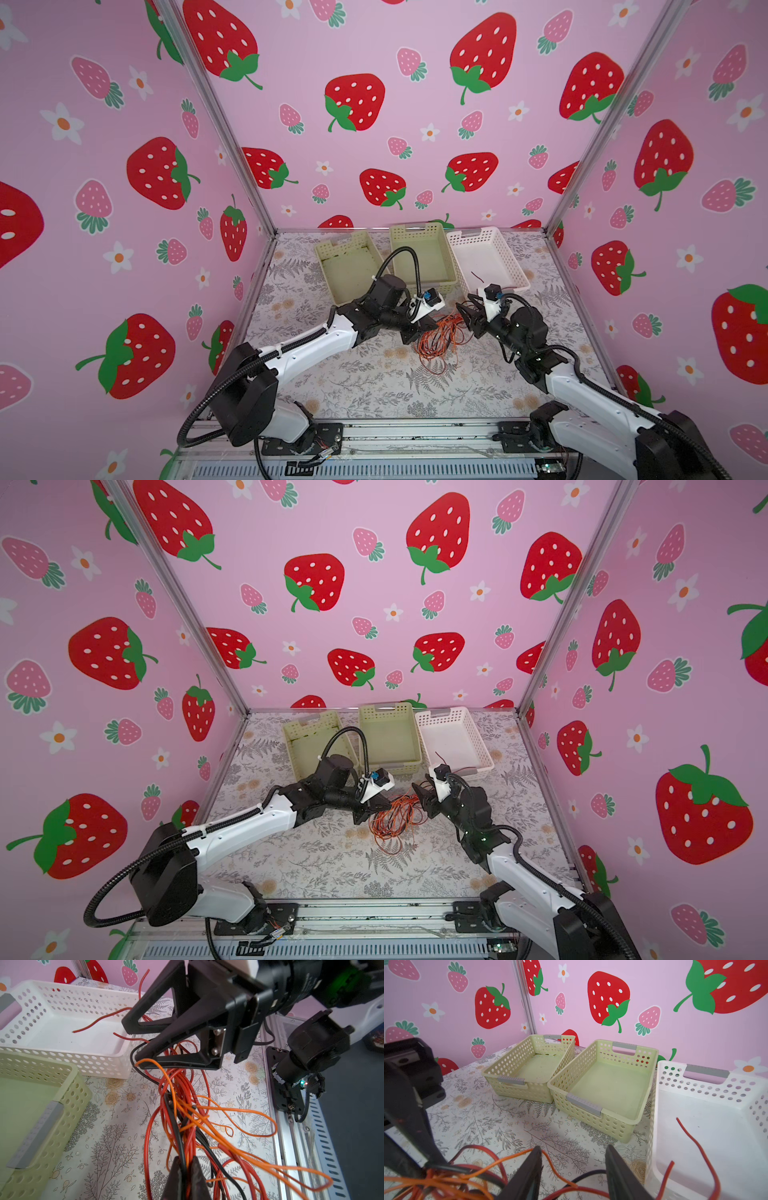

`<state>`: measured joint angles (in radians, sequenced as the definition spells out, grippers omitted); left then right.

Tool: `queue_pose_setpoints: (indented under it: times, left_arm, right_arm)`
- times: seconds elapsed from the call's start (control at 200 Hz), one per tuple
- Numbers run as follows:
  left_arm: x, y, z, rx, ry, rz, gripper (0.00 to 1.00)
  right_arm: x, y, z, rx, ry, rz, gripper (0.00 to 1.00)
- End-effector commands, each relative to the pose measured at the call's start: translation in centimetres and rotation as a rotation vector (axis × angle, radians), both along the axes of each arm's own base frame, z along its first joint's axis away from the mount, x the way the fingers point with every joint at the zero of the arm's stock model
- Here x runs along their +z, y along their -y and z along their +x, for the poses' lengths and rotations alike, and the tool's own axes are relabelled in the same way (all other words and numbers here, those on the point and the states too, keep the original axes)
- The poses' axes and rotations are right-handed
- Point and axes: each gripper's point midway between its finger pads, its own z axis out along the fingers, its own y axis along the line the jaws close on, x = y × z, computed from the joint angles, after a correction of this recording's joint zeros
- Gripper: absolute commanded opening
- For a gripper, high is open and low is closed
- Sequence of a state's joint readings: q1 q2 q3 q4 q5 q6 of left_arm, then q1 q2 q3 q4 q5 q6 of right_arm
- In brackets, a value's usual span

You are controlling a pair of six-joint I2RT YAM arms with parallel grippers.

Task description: Untangle the cables

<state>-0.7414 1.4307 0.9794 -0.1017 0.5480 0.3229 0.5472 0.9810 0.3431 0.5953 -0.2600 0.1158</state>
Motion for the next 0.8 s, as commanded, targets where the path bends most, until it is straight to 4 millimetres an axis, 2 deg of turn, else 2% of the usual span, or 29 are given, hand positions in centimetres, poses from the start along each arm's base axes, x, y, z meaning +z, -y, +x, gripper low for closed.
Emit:
queue_pose_setpoints:
  times: [0.0, 0.045, 0.08, 0.295, 0.435, 0.45, 0.485, 0.595, 0.795]
  left_arm:
    - [3.1, 0.2, 1.0, -0.004, 0.096, -0.019, 0.0]
    - [2.9, 0.0, 1.2, 0.004, 0.096, 0.001, 0.0]
    - [2.9, -0.1, 1.5, 0.01, 0.097, 0.007, 0.0]
    - [3.4, 0.0, 1.9, 0.014, 0.103, -0.001, 0.0]
    - [3.8, 0.3, 2.0, 0.014, 0.102, -0.015, 0.0]
    - [3.8, 0.2, 2.0, 0.015, 0.101, -0.014, 0.0]
    - [3.9, 0.3, 2.0, 0.011, 0.104, -0.017, 0.0]
    - [4.4, 0.4, 1.6, -0.004, 0.114, -0.044, 0.0]
    - [4.2, 1.1, 0.2, -0.059, 0.087, -0.063, 0.0]
  right_arm:
    - [0.6, 0.0, -0.9, 0.03, 0.022, 0.002, 0.6]
    - [0.5, 0.3, -1.0, 0.019, 0.012, 0.011, 0.6]
    - [1.3, 0.6, -1.5, 0.016, 0.034, 0.031, 0.6]
    - [1.0, 0.4, -2.7, 0.067, 0.031, 0.011, 0.59]
    - [-0.4, -0.4, -2.1, 0.099, -0.018, -0.045, 0.54]
    - [-1.3, -0.6, -1.9, 0.1, -0.042, -0.06, 0.54]
    - [-1.8, -0.6, -1.7, 0.095, -0.056, -0.072, 0.54]
    - [-2.2, -0.2, -0.9, 0.051, -0.054, -0.092, 0.53]
    - [-0.8, -0.8, 0.0, 0.049, -0.028, -0.046, 0.26]
